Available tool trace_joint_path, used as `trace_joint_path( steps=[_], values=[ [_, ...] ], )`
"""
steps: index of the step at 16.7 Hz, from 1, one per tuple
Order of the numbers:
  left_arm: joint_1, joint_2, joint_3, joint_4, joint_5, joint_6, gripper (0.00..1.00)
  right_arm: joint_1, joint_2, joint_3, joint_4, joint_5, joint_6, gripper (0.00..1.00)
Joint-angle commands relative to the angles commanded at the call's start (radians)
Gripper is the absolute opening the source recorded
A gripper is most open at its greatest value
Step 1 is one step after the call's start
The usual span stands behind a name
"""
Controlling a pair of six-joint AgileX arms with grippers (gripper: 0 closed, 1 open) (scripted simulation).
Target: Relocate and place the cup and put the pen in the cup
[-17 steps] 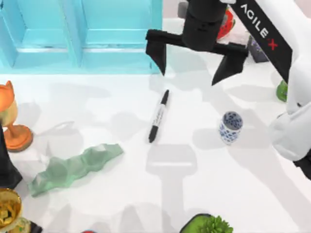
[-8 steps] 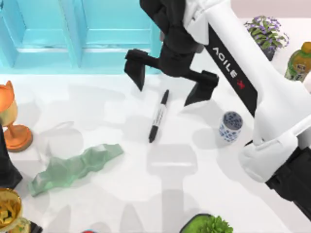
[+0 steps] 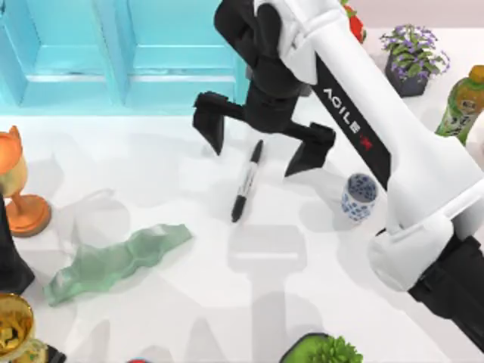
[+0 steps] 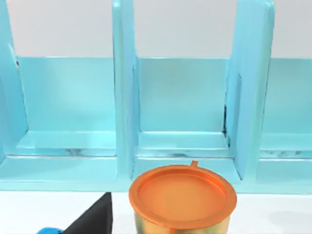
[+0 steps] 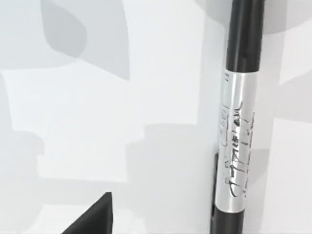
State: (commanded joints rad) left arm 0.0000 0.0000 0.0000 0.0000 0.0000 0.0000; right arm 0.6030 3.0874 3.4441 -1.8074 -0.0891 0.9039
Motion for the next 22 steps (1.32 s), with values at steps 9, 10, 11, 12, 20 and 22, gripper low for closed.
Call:
trace_joint_path(
  steps=[9, 10, 11, 12, 20, 22],
  values=[
    [0.000, 0.000, 0.000, 0.000, 0.000, 0.000, 1.00, 0.018, 0.201, 0.137, 0.066, 0.005, 0.018, 1.00],
    [0.000, 0.000, 0.000, 0.000, 0.000, 0.000, 1.00, 0.019, 0.213, 0.145, 0.071, 0.006, 0.019, 1.00],
    [0.000, 0.000, 0.000, 0.000, 0.000, 0.000, 1.00, 0.020, 0.221, 0.150, 0.074, 0.006, 0.019, 1.00],
    [0.000, 0.000, 0.000, 0.000, 0.000, 0.000, 1.00, 0.020, 0.223, 0.152, 0.074, 0.006, 0.019, 1.00],
    [0.000, 0.000, 0.000, 0.000, 0.000, 0.000, 1.00, 0.020, 0.223, 0.152, 0.074, 0.006, 0.019, 0.62],
    [0.000, 0.000, 0.000, 0.000, 0.000, 0.000, 1.00, 0.020, 0.223, 0.152, 0.074, 0.006, 0.019, 0.47]
  ],
)
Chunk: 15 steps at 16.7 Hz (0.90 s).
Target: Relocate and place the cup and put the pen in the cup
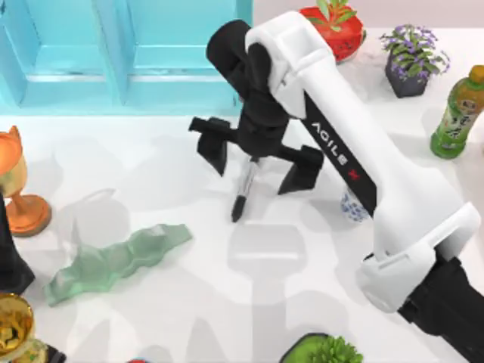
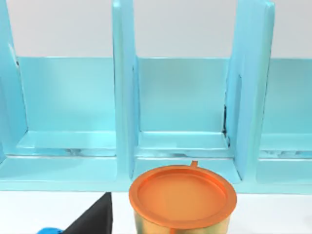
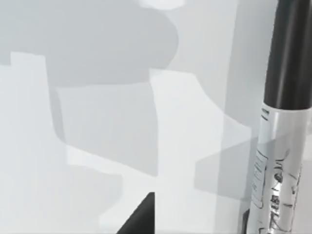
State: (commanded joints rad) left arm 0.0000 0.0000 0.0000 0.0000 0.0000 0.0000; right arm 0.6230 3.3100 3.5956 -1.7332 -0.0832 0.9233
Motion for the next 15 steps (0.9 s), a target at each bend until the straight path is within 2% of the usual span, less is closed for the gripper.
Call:
trace_joint_path(
  steps=[6, 14, 15],
  values=[
    [0.000, 0.000, 0.000, 0.000, 0.000, 0.000, 1.00, 0.000, 0.000, 0.000, 0.000, 0.000, 0.000, 0.02],
    [0.000, 0.000, 0.000, 0.000, 0.000, 0.000, 1.00, 0.000, 0.000, 0.000, 0.000, 0.000, 0.000, 0.00],
    [0.000, 0.000, 0.000, 0.000, 0.000, 0.000, 1.00, -0.006, -0.073, -0.008, -0.040, 0.032, -0.023, 0.00]
  ],
)
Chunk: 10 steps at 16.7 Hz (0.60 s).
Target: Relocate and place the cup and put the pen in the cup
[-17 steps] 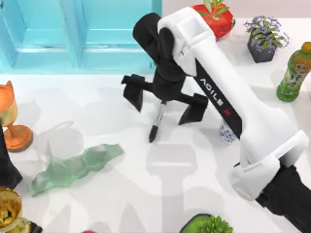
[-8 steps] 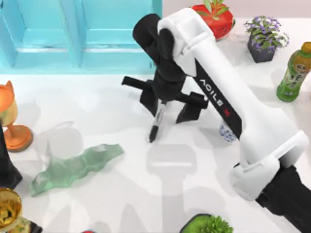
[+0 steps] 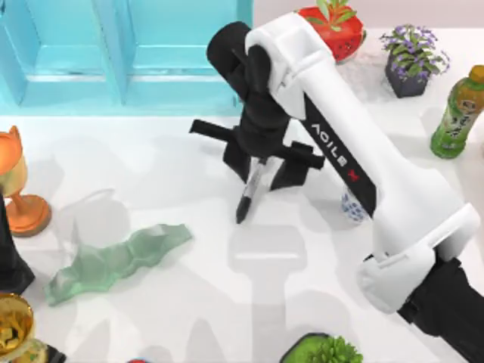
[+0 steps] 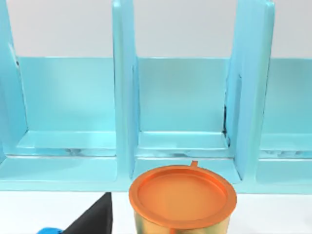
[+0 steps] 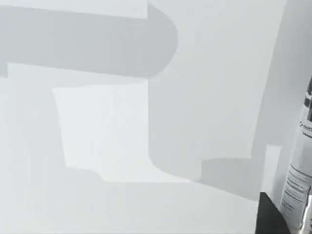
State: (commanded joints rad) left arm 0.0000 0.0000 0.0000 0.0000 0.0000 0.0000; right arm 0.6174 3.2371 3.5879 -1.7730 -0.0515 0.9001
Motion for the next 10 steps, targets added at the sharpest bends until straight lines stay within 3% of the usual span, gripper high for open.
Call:
trace_joint_path(
  steps=[10],
  values=[
    [0.000, 0.000, 0.000, 0.000, 0.000, 0.000, 1.00, 0.082, -0.049, 0.194, -0.240, 0.012, 0.077, 0.00]
  ],
)
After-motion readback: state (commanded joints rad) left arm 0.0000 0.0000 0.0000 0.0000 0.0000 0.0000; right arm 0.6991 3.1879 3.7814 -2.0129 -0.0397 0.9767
